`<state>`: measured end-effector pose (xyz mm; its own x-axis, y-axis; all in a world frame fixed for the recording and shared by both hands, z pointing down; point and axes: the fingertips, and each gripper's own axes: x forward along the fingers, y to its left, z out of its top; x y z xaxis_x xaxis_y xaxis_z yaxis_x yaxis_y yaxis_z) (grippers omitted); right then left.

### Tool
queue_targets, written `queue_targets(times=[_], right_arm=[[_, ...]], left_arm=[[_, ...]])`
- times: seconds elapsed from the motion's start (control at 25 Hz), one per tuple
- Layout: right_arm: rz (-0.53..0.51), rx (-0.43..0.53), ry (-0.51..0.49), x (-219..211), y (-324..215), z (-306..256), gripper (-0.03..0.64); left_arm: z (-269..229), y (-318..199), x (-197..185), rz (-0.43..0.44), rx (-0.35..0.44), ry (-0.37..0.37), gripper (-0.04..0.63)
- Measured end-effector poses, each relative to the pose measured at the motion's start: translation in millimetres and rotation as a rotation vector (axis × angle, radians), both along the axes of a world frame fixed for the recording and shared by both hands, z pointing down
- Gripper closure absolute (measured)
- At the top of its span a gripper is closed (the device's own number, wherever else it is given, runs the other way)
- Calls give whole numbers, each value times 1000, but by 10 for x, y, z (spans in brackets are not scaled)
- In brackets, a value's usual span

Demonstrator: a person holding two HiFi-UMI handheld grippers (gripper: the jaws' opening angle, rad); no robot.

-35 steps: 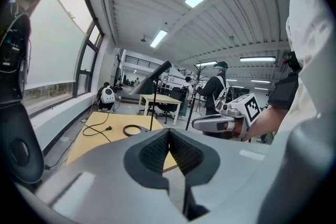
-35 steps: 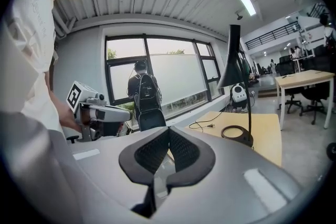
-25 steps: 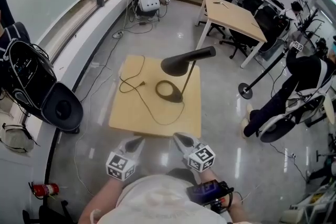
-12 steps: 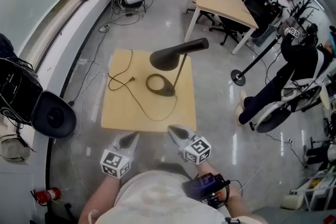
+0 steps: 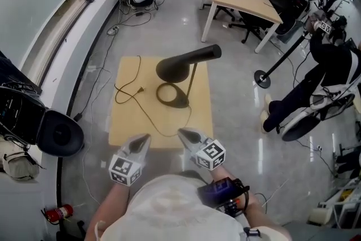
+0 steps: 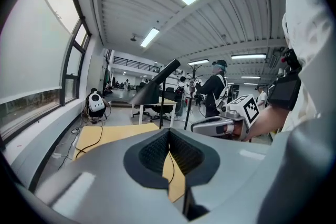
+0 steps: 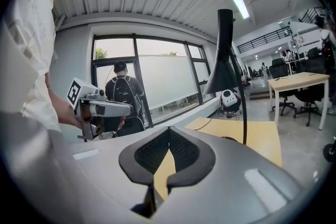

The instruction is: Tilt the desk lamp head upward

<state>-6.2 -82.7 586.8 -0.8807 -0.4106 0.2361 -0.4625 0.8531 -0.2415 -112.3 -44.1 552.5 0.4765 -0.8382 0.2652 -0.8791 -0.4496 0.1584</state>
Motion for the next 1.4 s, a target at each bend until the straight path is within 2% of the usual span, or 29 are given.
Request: queue_targets(times=[0.32,0.68,0.96,1.12,1.4], right_arm=[[-34,26,-1,78,-357,2,604],[-26,-2,-25,206,-534,33,604],[26,8,-1,134,-530,6,604],[87,15,8,86,-548,-37,604],[199,14,5,67,-542,-109,604]], left_arm=[[-23,-473,118,-8,9,2,594],[21,-802,185,-6,10,4,594],[-27,-876,91,57,12,8,594],[-104,-914,-11,114,13,-6,594],[-178,-975,-117,195,15,12,594]])
